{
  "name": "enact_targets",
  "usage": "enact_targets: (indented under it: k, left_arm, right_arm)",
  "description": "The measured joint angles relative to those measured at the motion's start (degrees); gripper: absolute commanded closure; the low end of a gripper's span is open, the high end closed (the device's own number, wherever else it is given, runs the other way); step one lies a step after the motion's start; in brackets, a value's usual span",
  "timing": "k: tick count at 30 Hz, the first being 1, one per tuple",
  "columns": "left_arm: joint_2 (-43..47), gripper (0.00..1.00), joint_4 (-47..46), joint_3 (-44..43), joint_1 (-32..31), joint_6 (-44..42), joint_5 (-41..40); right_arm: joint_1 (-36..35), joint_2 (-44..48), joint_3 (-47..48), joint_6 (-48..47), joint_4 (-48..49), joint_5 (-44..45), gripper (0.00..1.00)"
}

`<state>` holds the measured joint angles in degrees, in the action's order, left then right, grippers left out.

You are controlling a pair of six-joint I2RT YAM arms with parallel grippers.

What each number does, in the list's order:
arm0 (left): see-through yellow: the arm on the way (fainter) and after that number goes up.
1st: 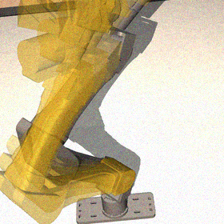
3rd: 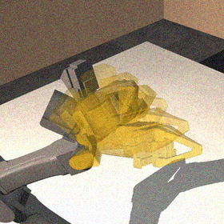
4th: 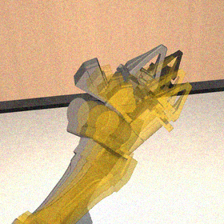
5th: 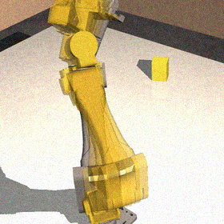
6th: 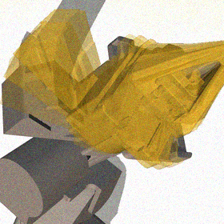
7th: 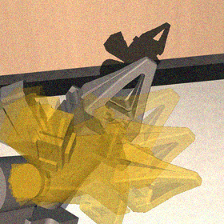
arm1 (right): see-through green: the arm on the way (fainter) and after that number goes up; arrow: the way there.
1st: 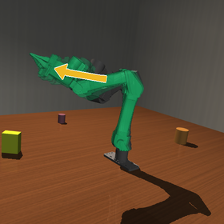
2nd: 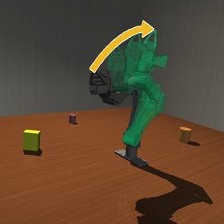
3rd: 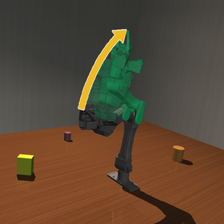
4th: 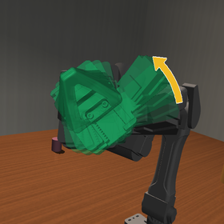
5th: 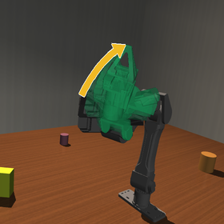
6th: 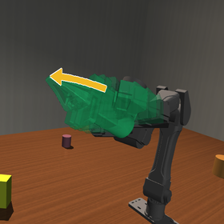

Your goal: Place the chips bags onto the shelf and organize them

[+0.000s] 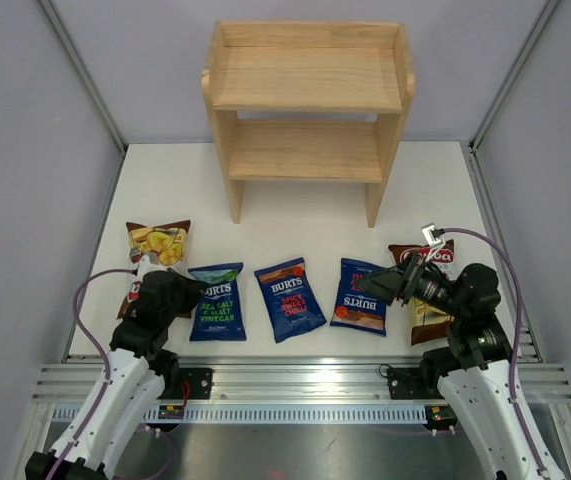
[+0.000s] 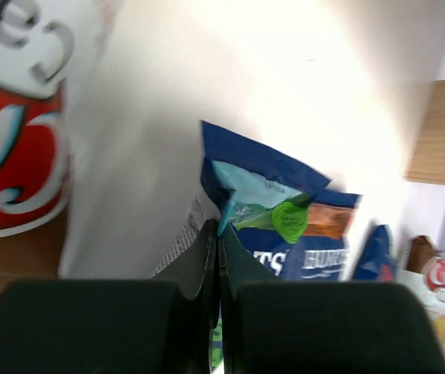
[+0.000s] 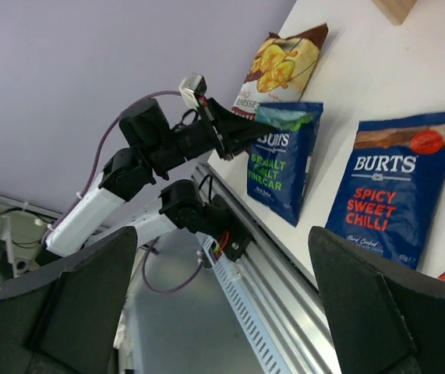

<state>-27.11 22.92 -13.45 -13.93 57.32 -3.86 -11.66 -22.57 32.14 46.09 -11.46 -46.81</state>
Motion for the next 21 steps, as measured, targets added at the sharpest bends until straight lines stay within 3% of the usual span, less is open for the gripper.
enact_targets:
  k: [5,8,17,21]
  left_arm:
    - [0.5,1.0,0.98,-7.63,0.0,0.15,2.16]
    - [0.83,1.0,0.83,-13.22,0.0,1.53,4.48]
    - [6.01,1.0,-5.7,-24.61,-0.11,15.82,6.05]
    - [3.23,1.0,-7.54,-32.09,-0.22,22.49,4.04]
  right_arm:
    - [-0.76,-2.82,-11.21,9.68,13.51,-0.83,0.02]
    - [-5.53,-8.26,-12.87,12.11,19.34,0.81,0.02]
    - [-37.99,-31.39,-6.67,6.91,37.97,18.36,0.01]
    - [-46.31,-38.34,-2.71,1.7,47.67,28.72,0.01]
